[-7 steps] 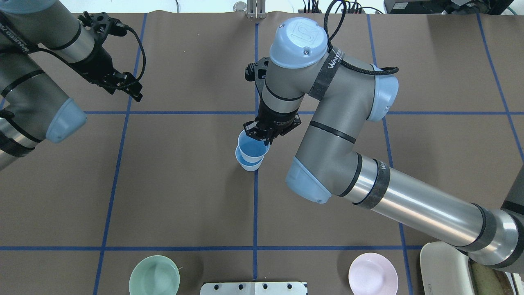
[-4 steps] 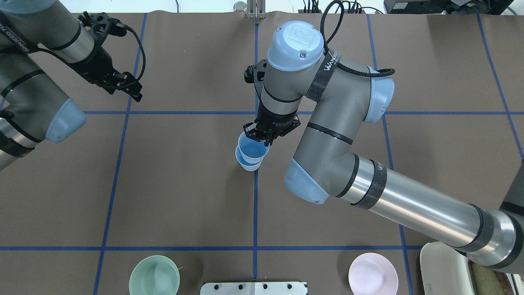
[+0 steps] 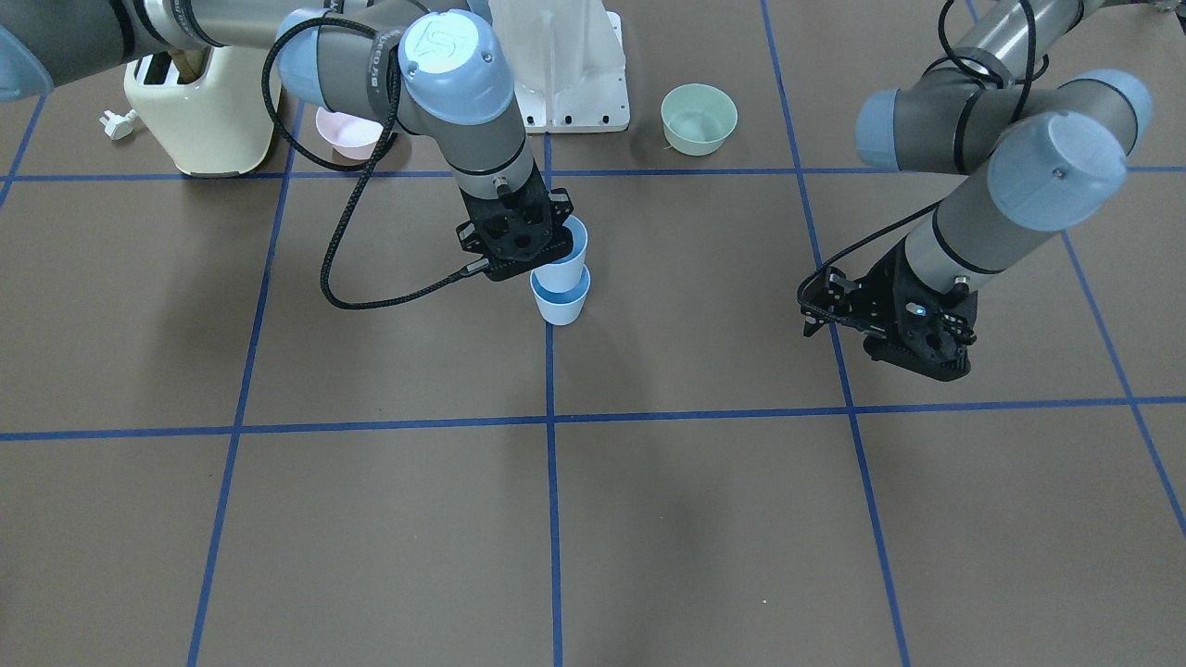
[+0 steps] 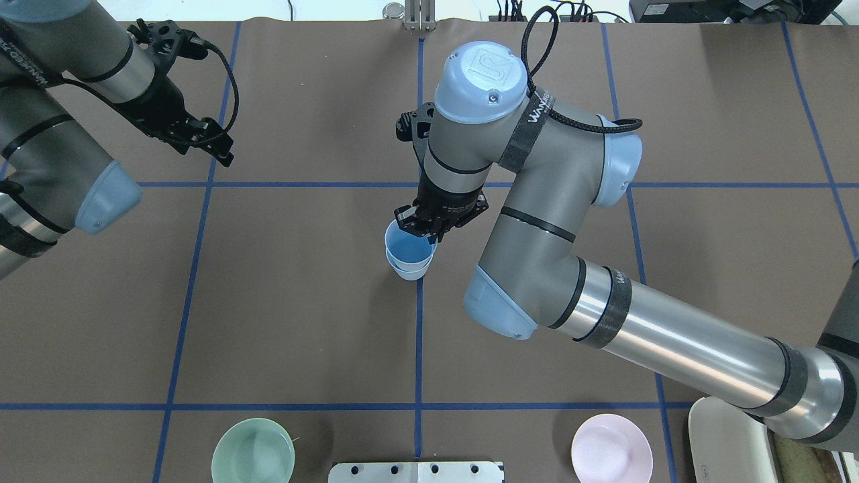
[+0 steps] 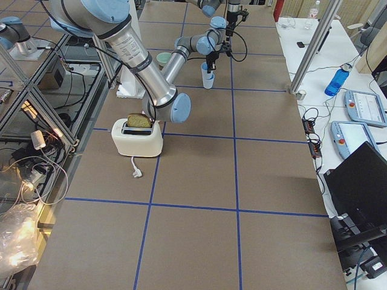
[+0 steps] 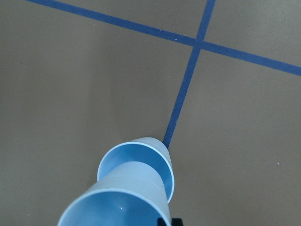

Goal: Stack blue cups with both arms
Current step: 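Open the right gripper and lift it off the stacked cups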

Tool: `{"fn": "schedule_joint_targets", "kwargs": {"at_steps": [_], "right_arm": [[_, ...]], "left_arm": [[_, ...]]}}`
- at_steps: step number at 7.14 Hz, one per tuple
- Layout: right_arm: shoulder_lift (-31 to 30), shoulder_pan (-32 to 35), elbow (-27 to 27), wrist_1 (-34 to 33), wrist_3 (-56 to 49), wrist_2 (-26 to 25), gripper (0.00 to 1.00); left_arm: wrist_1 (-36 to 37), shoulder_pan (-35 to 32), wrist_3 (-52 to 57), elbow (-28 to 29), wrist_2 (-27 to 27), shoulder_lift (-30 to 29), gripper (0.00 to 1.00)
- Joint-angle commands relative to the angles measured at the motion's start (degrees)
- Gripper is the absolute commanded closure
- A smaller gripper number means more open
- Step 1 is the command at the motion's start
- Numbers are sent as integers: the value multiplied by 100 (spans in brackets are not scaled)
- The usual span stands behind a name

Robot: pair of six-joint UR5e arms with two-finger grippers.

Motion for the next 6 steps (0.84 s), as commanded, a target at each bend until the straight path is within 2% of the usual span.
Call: {"fn": "schedule_joint_targets", "kwargs": {"at_steps": [1,4,5,6], "right_arm": [[-134,-93,3,376,149,-415,1],[-222,37,169,412,168,-374,0],[-657,316,727,430,333,-365,0],[-1201,798,1150,813,779,-287,0]], "left_arm": [[0,0,0,0,0,-1,13],[9,-35,0,0,0,-1,13],[9,-61,0,0,0,-9,13],[35,-183,9,0,-70,-9,13]]}}
